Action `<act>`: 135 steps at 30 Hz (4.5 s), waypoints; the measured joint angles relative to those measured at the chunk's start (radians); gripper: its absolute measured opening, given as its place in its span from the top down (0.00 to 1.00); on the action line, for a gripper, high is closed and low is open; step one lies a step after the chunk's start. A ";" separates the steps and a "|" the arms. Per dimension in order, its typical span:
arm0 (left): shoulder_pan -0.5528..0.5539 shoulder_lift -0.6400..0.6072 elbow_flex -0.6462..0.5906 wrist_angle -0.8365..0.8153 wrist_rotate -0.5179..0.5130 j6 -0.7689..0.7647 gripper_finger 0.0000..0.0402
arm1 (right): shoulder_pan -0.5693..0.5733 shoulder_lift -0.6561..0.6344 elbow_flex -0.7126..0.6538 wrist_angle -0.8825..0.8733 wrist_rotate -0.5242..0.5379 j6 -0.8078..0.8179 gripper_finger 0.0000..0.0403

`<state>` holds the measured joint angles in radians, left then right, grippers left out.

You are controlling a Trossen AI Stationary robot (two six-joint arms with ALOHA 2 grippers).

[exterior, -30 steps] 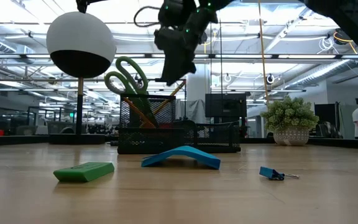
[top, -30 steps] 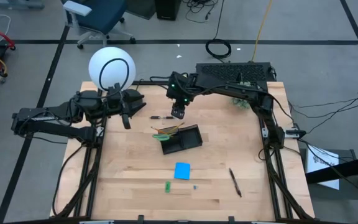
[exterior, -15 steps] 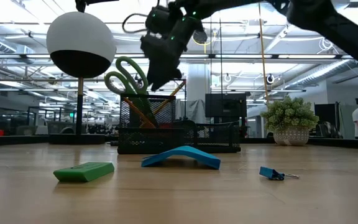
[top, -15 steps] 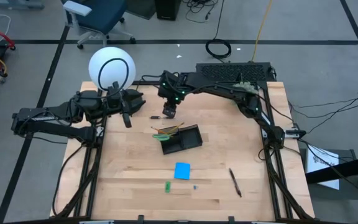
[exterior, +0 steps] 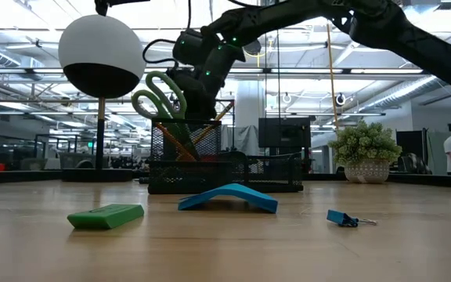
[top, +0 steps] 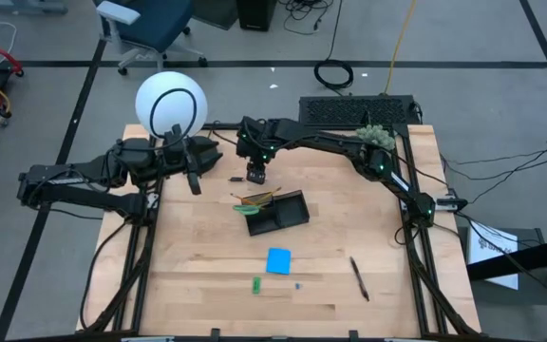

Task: Pick and place office supplies into organizer
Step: Put the left black pen into the black desk organizer

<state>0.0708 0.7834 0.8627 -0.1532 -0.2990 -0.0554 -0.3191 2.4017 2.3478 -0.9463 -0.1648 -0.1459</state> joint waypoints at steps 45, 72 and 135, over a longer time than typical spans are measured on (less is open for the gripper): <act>0.000 0.000 0.000 -0.018 0.001 -0.033 0.60 | 0.006 0.030 -0.256 0.145 0.003 -0.118 0.58; 0.000 0.000 0.000 -0.017 0.001 -0.051 0.60 | 0.011 0.027 -0.284 0.162 0.015 -0.108 0.97; 0.000 -0.010 -0.001 0.055 0.001 0.009 0.60 | -0.014 -0.131 -0.284 0.243 -0.101 0.212 0.98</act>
<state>0.0712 0.7736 0.8619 -0.0978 -0.2981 -0.0463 -0.3326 2.2708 2.0633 -0.7036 -0.2658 0.0656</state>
